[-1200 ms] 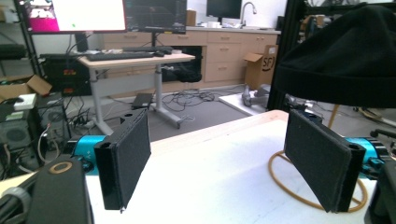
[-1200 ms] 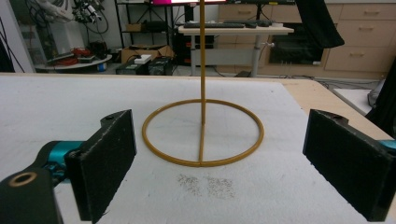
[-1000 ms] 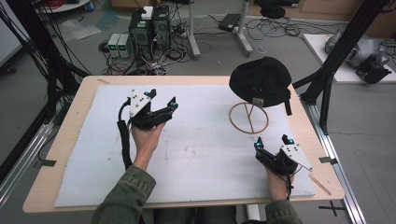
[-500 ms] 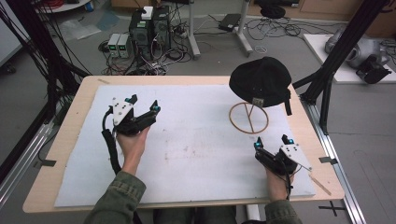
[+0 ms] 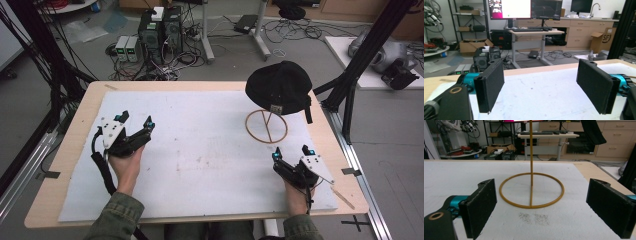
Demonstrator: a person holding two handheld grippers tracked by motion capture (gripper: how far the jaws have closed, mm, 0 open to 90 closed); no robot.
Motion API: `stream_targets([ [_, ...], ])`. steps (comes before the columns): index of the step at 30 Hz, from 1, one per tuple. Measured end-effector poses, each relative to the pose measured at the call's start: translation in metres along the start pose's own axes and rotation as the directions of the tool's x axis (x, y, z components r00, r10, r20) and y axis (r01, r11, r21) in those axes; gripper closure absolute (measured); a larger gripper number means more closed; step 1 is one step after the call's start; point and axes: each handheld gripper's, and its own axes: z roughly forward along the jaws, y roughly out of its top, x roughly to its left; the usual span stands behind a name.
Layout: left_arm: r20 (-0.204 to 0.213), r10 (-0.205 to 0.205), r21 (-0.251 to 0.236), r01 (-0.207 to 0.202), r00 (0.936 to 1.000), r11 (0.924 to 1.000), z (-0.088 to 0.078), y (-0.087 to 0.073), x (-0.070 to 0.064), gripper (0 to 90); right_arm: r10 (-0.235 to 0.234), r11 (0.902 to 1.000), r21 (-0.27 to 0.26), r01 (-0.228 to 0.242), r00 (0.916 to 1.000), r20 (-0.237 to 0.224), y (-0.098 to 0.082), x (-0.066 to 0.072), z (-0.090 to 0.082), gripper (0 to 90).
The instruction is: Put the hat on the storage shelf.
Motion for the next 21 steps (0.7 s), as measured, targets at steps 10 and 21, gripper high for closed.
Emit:
stream_targets([
  [10, -0.071, 0.003, 0.003, -0.003, 0.9975, 1.0000, -0.021, -0.017, 0.020, 23.0, -0.004, 1.0000, 0.003, 0.004, 1.0000, 0.002, -0.001, 0.001, 0.000, 8.7],
  [21, -0.156, -0.007, -0.002, 0.007, 0.9878, 1.0000, -0.044, -0.041, 0.035, 23.6, -0.010, 0.9999, 0.004, 0.010, 0.9999, 0.000, -0.003, 0.003, 0.001, 8.6],
])
